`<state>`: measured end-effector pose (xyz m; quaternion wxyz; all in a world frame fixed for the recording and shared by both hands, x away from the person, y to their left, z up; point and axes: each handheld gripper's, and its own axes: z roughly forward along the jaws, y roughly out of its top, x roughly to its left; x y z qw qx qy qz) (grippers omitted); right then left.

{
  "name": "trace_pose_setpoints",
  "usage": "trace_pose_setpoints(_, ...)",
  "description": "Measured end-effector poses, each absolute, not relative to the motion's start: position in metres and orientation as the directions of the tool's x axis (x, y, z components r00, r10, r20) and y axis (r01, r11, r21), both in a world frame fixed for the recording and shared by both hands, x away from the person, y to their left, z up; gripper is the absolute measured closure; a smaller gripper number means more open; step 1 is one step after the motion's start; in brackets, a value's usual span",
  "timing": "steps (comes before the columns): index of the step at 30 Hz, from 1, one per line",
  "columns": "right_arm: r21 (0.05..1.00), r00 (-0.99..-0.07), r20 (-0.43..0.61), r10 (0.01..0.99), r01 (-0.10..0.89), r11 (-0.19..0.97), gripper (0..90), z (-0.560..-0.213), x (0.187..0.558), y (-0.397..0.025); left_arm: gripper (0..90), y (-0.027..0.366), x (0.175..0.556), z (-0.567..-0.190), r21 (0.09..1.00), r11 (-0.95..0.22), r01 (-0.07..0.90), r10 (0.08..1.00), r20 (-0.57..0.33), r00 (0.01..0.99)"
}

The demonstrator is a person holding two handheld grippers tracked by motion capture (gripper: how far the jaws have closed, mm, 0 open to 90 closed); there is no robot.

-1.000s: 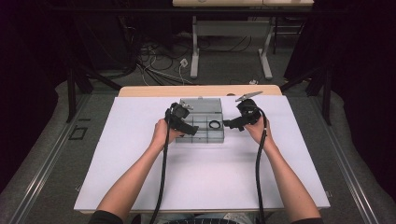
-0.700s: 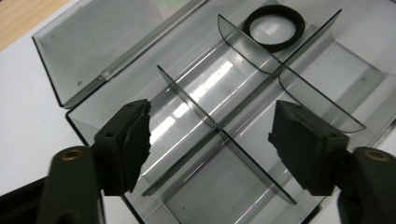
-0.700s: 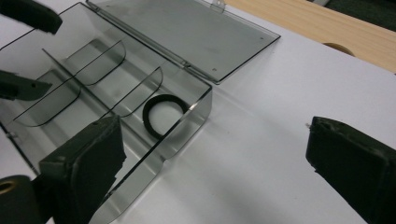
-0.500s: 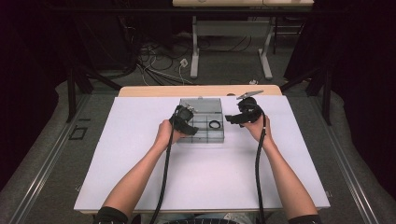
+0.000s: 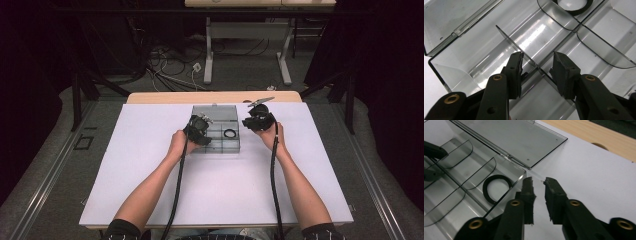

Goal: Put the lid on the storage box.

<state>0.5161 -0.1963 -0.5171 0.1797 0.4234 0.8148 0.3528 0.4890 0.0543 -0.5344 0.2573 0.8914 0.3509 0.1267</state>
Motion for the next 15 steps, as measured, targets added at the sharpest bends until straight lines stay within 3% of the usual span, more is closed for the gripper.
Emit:
trace_pose_setpoints(4, 0.737, -0.568, 0.031, 0.822, 0.569, 0.366, 90.0, -0.52, 0.527, -0.194, 60.5, 0.055, 0.488, -0.535, 0.555, -0.62, 0.555, 0.689, 0.049, 0.723)
trace_pose_setpoints(15, 0.674, -0.54, 0.009, 0.841, 0.625, 0.394, 90.0, -0.535, 0.546, -0.175, 60.4, 0.056, 0.488, -0.536, 0.56, -0.622, 0.548, 0.686, 0.053, 0.725)
